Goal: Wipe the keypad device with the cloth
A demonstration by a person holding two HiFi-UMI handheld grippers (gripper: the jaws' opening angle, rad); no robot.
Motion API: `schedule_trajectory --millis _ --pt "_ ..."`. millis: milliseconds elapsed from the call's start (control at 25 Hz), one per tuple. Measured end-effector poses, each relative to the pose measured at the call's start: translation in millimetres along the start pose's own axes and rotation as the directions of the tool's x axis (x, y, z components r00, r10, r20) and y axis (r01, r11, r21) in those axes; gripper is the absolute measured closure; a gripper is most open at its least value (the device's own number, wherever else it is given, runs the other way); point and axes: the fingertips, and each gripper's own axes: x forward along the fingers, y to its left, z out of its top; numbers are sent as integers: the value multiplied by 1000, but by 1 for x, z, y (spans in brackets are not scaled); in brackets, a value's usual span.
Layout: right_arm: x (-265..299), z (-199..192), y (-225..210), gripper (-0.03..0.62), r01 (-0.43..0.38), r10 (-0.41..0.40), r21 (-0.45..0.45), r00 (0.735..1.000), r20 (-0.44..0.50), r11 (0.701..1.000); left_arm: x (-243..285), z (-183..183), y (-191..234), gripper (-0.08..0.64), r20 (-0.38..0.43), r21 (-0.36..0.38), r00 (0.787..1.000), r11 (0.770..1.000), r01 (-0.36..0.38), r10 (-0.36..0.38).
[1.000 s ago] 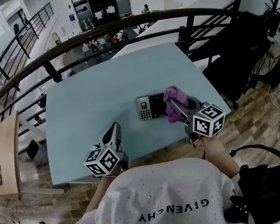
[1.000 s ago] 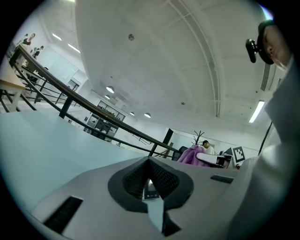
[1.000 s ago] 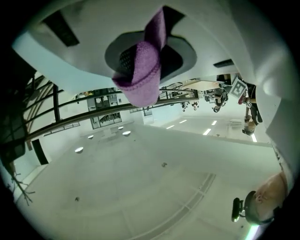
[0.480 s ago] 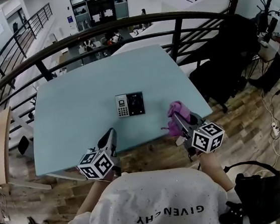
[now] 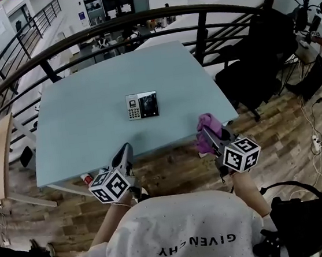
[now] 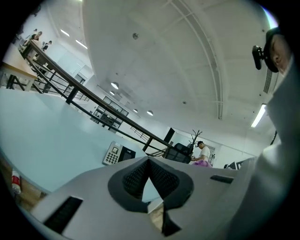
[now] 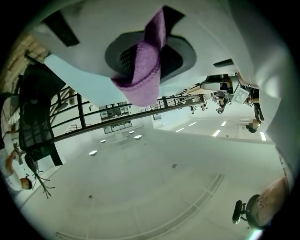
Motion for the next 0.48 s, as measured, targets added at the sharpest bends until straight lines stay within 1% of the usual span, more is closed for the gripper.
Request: schedule_trajectory --millis 160,480 --pt "-9 -4 5 546 -18 17 -9 1000 -7 1000 -13 -15 -3 560 -11 -11 1000 1000 -20 20" --pt "-17 -6 25 546 -49 48 -36 999 -13 998 -32 -14 -9 560 6 15 999 999 -34 34"
